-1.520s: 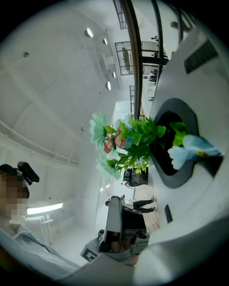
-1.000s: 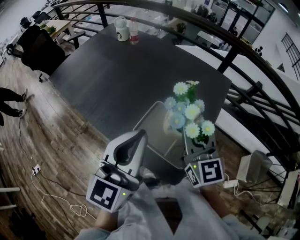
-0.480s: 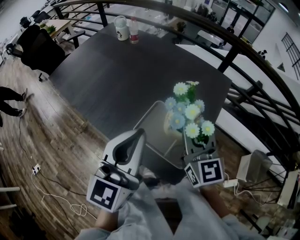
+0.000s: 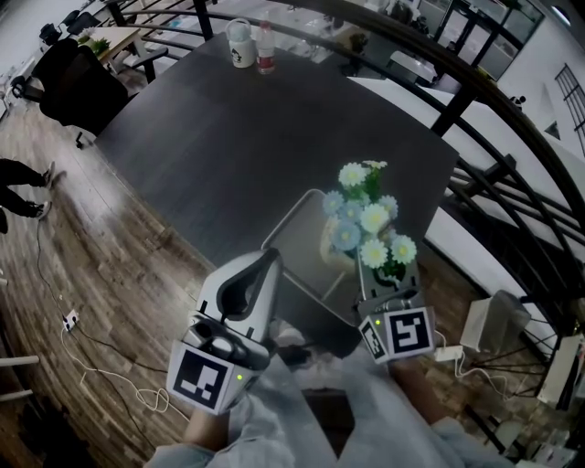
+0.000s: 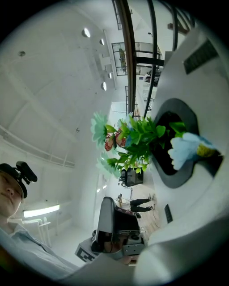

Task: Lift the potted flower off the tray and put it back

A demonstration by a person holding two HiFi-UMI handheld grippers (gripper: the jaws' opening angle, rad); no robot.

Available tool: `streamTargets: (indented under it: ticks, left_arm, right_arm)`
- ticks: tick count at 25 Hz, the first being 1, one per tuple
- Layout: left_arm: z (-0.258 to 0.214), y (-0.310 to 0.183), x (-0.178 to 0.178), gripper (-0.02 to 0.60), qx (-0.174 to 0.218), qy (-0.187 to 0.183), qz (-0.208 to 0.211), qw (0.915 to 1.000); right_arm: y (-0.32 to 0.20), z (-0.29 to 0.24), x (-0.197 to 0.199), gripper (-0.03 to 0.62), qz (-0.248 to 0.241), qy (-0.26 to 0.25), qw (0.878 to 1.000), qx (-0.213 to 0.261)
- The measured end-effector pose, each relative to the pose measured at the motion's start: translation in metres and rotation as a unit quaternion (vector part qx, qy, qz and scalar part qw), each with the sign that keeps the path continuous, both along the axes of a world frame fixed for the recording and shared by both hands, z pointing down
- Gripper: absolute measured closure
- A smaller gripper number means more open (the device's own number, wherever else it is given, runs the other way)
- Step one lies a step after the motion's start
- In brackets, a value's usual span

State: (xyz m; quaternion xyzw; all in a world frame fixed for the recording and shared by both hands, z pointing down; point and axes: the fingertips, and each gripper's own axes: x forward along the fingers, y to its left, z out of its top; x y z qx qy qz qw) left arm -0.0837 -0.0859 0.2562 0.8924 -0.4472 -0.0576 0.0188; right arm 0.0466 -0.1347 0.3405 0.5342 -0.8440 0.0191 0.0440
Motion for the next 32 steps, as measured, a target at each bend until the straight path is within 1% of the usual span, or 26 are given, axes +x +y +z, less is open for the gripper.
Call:
streamTargets:
  ticks: [11, 23, 32]
  left_arm:
    - [0.014, -0.003, -0.017, 0.583, -0.020, -0.006, -0.016, 0.9996]
    - [0.029, -0.005, -0.030, 0.583, -0.048, -0.018, -0.033, 0.9981]
    - [0.040, -0.003, -0.042, 0.583, -0.063, -0.021, -0.051, 0.9965]
  right_arm:
    - [-0.008, 0.038, -0.016, 0.531, -0.014, 0.000, 0.999, -0.030]
    - [-0.016, 0.087, -0.029, 0.531, -0.035, 0.013, 0.997, -0.061]
    - [-0.018, 0.124, -0.034, 0.532, -0.035, 0.024, 0.996, -0.080]
